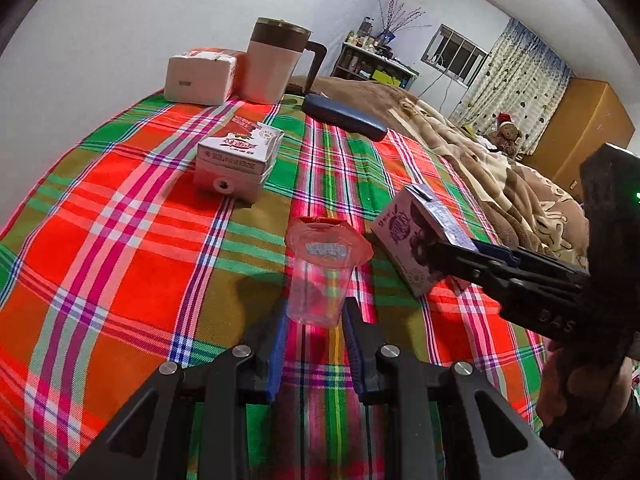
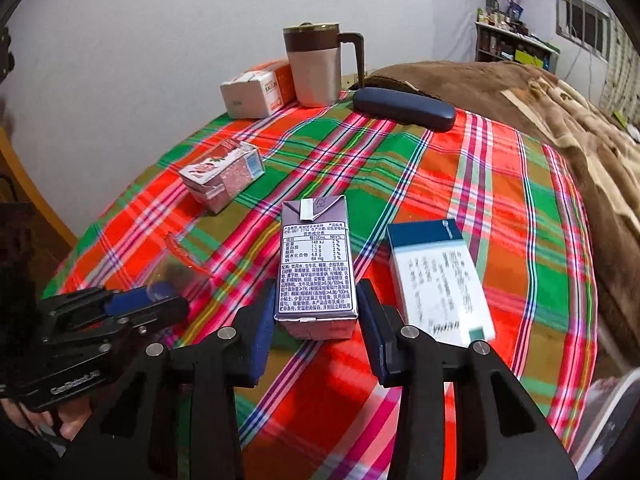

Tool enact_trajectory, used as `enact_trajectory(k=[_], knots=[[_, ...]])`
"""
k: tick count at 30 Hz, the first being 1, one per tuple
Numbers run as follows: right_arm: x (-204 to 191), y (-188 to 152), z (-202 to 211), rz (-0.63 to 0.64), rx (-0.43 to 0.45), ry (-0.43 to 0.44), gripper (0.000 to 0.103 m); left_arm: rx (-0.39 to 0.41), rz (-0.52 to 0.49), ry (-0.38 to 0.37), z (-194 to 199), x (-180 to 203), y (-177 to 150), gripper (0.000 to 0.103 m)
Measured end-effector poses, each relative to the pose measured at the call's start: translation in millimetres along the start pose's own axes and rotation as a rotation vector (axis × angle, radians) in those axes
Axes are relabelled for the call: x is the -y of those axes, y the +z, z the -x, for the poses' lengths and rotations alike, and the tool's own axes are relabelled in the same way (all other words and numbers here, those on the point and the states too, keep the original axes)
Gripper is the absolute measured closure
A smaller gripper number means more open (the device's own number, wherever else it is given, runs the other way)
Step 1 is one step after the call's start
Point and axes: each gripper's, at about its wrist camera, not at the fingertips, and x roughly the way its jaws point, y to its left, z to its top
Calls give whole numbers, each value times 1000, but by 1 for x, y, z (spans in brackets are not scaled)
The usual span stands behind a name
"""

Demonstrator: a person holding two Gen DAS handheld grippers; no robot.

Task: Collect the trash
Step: 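Grasp the purple drink carton with the right gripper, then carry the plastic cup and purple carton over the white bin with both grippers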

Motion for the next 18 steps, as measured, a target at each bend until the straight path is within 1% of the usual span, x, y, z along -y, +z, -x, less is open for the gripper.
enact_trajectory(k=[8,18], knots=[[0,-31,43,-69,51,16,62,9,-40,25,20,16,-12,76],[21,-62,90,-165,121,3,62,31,-98,16,49,51,-28,76]])
